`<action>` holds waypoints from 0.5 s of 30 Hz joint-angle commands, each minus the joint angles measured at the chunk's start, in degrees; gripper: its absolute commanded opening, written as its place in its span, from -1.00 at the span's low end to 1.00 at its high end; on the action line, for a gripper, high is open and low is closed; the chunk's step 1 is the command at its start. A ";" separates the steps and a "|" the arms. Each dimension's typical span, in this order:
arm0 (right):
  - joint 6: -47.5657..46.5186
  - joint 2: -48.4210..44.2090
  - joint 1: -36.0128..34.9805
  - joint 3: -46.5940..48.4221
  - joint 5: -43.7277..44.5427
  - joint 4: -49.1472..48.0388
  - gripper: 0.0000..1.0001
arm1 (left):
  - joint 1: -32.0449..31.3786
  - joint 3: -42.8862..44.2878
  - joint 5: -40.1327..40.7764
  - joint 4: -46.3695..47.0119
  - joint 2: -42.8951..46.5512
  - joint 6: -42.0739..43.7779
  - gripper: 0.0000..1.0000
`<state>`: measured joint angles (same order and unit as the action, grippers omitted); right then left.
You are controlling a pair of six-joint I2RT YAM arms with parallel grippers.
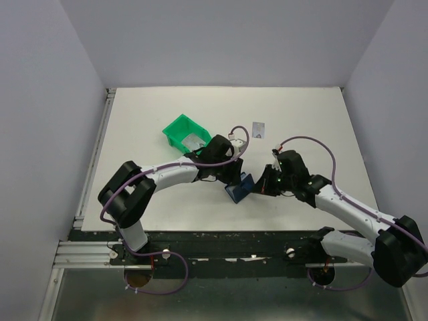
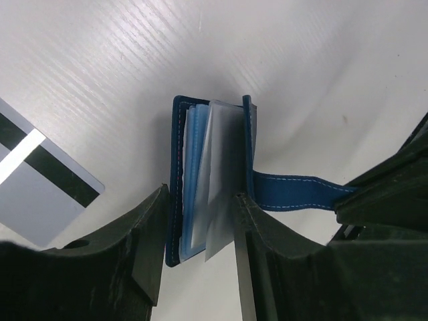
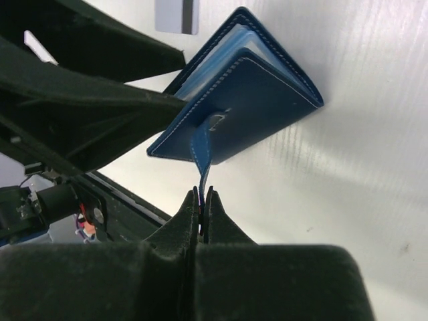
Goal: Put the credit cards into the card holder
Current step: Place the card holder at the center of the board.
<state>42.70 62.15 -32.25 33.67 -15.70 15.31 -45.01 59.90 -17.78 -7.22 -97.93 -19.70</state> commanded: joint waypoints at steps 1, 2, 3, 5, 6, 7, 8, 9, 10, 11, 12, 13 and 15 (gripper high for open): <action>1.77 2.18 -0.09 -0.62 2.69 2.79 -0.99 | -0.25 -0.75 -5.68 1.95 -0.42 -2.44 -0.02; 2.04 2.36 -0.01 -0.80 2.87 2.79 -0.99 | -0.25 -0.75 -6.03 2.04 -0.59 -2.71 -0.02; 2.47 2.71 -0.01 -0.89 3.05 3.06 -0.99 | -0.34 -0.66 -6.56 1.95 -0.68 -2.97 -0.03; 2.92 3.15 -0.01 -1.06 3.48 3.23 -0.99 | -0.69 -0.49 -7.61 2.04 -1.03 -3.50 -0.04; 3.09 3.50 -0.01 -1.06 3.57 3.41 -1.00 | -0.95 -0.40 -8.05 2.30 -1.21 -3.67 -0.05; 3.18 3.68 -0.01 -1.15 3.40 3.58 -0.99 | -1.21 -0.40 -8.58 2.48 -1.30 -3.94 -0.06; 3.44 3.77 -0.01 -1.15 3.49 3.59 -0.99 | -1.56 -0.31 -9.02 2.65 -1.47 -4.20 -0.07; 3.62 3.77 -0.01 -1.41 3.57 3.50 -0.99 | -1.74 -0.14 -9.37 2.91 -1.47 -4.38 -0.07; 3.71 3.59 -0.01 -1.59 3.75 3.67 -0.99 | -2.09 -0.13 -9.73 3.00 -1.65 -4.55 -0.07; 4.06 3.50 -0.01 -1.68 4.01 3.93 -0.99 | -2.44 0.13 -9.90 3.27 -1.56 -4.81 -0.08; 4.15 3.24 -0.01 -1.77 4.36 4.29 -0.99 | -2.79 0.30 -10.08 3.44 -1.74 -4.99 -0.08; 4.24 2.89 -0.01 -1.94 4.71 4.55 -0.99 | -3.06 0.39 -10.43 3.62 -1.82 -5.25 -0.08; 4.59 2.36 -0.01 -2.38 5.16 4.90 -0.98 | -3.67 0.74 -11.04 4.23 -1.74 -5.69 -0.08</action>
<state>45.80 65.23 -32.25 32.56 -13.34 18.92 -46.65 59.29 -23.42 -5.74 -99.09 -23.51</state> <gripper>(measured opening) 0.024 0.461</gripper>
